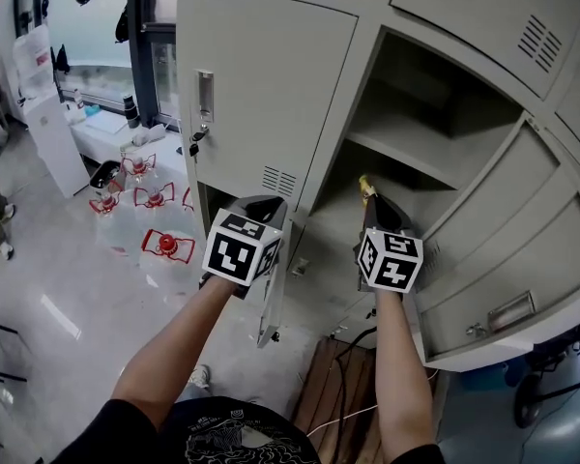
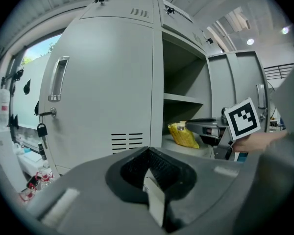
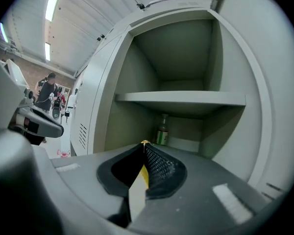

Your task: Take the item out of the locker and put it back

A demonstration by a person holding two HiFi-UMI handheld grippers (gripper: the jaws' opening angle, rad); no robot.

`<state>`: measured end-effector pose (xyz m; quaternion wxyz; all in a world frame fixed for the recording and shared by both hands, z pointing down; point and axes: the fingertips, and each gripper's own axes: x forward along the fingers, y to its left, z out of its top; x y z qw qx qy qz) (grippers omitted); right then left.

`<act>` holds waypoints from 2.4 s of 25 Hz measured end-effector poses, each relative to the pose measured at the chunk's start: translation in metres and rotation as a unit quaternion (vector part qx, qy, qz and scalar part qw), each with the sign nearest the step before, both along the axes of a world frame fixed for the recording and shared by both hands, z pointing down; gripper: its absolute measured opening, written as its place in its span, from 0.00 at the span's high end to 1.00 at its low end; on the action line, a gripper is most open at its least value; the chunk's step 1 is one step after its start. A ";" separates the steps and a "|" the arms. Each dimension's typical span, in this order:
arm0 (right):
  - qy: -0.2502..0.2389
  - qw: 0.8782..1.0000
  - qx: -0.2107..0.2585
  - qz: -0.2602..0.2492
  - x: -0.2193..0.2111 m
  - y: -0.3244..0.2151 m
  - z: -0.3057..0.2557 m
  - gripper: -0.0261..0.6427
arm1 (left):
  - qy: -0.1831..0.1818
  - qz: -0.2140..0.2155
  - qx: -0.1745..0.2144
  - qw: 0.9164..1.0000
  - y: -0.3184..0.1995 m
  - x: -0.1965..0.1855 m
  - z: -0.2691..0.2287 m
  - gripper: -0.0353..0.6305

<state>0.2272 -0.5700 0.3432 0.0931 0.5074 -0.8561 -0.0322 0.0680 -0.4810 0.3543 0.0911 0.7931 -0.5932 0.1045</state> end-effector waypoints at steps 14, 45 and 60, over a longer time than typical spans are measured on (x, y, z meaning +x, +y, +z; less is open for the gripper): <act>-0.019 0.997 -0.053 -0.047 -0.024 -0.005 0.033 0.92 | -0.020 -0.038 -0.014 0.999 0.018 -0.006 0.008 0.95; 0.052 0.989 -0.128 -0.045 -0.041 -0.008 0.076 0.80 | -0.024 -0.055 -0.029 0.998 0.043 -0.034 0.018 0.95; 0.014 0.993 -0.113 0.001 -0.036 0.044 0.042 0.78 | -0.007 0.003 -0.012 1.000 0.047 -0.043 0.003 0.95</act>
